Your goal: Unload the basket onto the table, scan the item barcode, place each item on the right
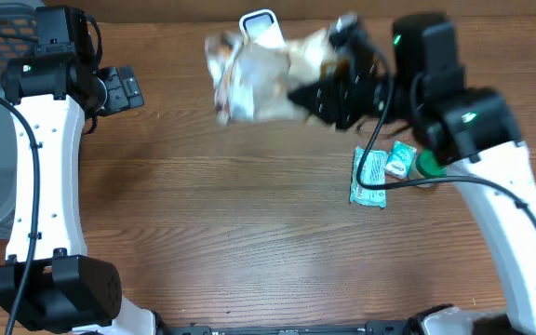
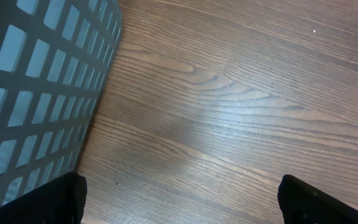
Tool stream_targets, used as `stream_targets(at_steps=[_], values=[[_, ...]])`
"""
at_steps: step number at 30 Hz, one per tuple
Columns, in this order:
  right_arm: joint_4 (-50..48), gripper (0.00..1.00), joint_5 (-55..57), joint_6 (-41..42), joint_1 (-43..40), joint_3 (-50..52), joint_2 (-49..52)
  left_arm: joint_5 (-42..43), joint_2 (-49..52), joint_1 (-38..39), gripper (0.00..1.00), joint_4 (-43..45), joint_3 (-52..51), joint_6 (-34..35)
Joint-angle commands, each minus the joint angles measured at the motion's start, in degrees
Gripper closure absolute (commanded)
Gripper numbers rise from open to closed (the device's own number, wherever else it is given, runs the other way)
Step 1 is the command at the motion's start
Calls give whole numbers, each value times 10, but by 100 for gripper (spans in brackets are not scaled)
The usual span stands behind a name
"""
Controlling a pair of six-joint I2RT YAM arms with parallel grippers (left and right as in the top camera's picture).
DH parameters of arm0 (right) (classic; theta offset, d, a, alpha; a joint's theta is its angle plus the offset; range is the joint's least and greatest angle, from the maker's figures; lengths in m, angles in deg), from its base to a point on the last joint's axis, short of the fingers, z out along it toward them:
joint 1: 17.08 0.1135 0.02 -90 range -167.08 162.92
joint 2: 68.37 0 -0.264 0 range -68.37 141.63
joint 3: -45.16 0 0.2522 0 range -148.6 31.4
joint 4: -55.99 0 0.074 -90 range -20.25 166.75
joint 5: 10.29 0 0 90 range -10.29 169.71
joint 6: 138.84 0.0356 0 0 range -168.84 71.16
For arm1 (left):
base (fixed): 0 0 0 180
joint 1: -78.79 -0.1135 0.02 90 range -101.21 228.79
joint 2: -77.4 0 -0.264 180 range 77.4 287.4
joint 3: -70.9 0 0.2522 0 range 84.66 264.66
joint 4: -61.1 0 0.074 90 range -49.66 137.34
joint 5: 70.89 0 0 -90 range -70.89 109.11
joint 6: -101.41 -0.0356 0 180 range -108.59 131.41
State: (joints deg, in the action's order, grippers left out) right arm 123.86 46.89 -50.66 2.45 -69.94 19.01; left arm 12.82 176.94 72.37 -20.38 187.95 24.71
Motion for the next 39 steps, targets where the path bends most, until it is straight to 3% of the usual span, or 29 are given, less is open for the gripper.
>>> stream_targets(at_steps=[1, 6, 13, 23, 39], values=[[20, 87, 161, -89, 0, -127, 45, -3, -3, 0, 0, 1, 8, -5], [-25, 87, 253, -156, 1, -224, 103, -3, -3, 0, 0, 1, 8, -5], [-132, 87, 283, -262, 16, -224, 185, -3, -3, 0, 1, 1, 8, -5], [-286, 87, 498, -419, 64, -224, 337, -3, -3, 0, 0, 2, 8, -5], [-414, 89, 588, -437, 74, -224, 487, -3, -3, 0, 1, 2, 8, -5]])
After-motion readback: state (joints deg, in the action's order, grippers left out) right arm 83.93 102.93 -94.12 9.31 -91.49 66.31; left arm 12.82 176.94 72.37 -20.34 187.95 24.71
